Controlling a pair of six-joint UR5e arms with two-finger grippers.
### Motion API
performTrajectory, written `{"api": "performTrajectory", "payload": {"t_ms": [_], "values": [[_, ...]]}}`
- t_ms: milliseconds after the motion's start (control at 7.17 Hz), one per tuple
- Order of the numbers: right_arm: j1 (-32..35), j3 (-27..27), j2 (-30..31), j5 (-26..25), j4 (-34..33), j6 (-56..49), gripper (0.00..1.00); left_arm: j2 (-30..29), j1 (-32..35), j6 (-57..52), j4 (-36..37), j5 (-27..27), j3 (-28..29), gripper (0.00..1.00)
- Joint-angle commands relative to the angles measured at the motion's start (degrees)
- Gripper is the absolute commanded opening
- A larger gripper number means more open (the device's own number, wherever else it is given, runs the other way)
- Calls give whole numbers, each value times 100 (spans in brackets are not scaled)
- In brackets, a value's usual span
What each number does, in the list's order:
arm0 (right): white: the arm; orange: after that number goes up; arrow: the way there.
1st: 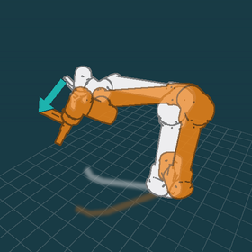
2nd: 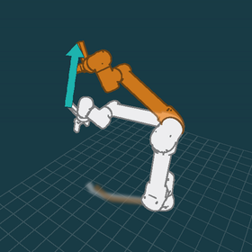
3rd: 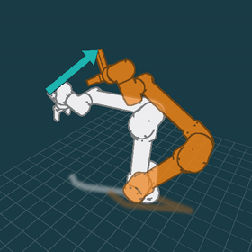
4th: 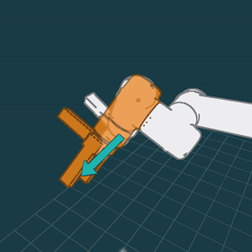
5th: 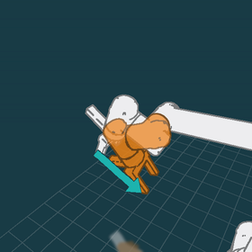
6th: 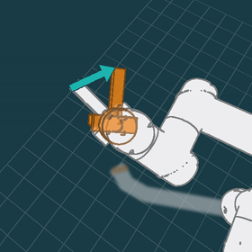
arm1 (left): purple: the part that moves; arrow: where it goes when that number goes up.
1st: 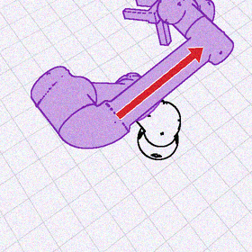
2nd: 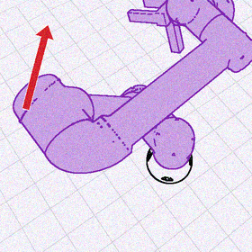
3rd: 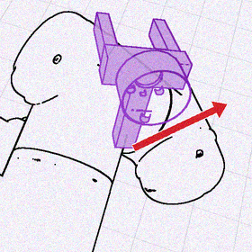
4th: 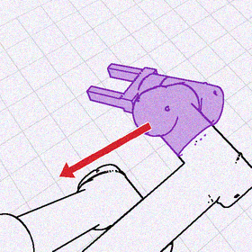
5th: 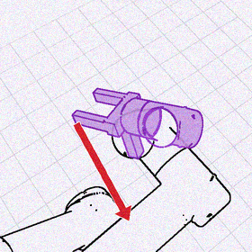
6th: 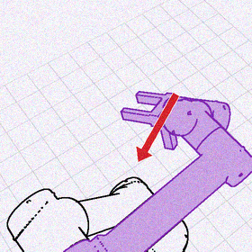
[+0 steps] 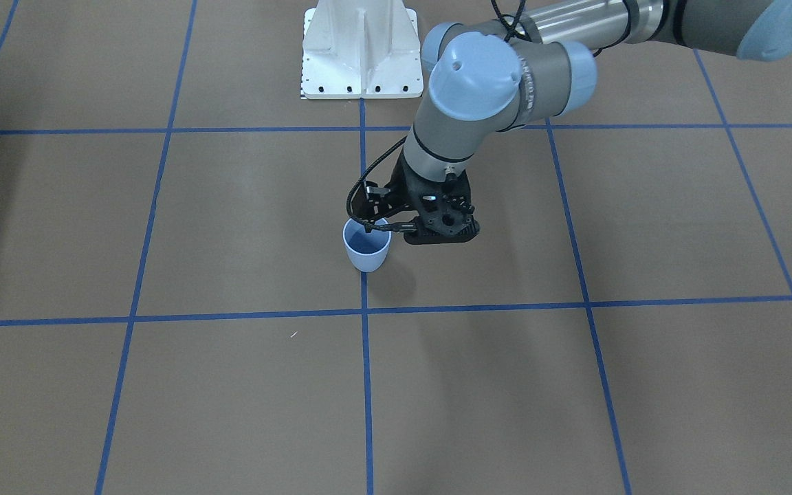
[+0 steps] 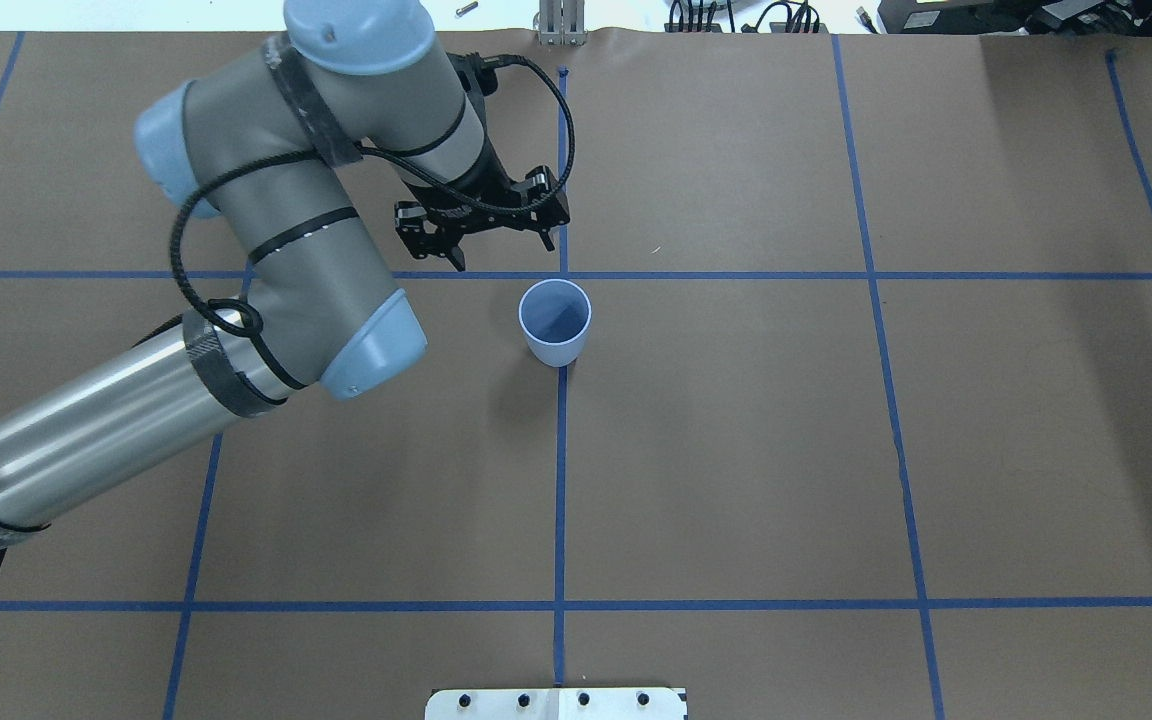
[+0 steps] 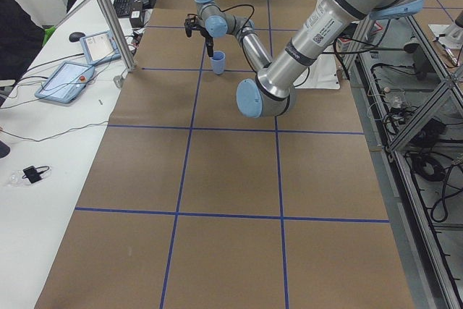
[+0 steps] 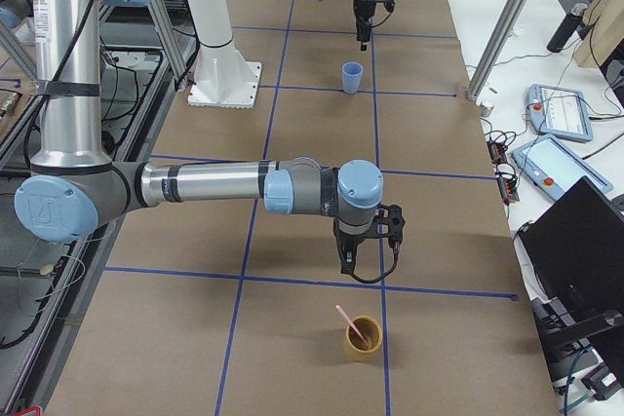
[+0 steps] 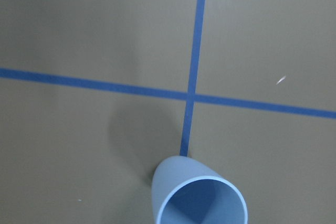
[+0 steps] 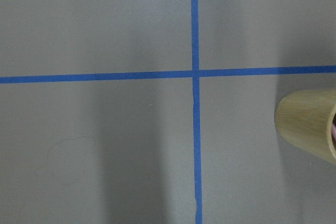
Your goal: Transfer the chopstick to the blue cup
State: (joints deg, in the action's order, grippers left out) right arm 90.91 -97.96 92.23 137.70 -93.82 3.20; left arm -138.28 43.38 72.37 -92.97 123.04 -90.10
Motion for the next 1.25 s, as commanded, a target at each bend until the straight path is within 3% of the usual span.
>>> {"api": "performTrajectory", "payload": {"t_ms": [0, 139, 558, 1115], "values": [[495, 23, -64, -41, -171, -82, 100, 125, 329, -57, 376, 19, -367, 98], [663, 214, -108, -42, -215, -83, 100, 134, 338, -57, 376, 19, -402, 98], [788, 1672, -1047, -112, -215, -83, 100, 126, 356, -57, 377, 1, -473, 98], [647, 1781, -865, -358, -189, -110, 100, 152, 356, -57, 385, 1, -464, 98]]}}
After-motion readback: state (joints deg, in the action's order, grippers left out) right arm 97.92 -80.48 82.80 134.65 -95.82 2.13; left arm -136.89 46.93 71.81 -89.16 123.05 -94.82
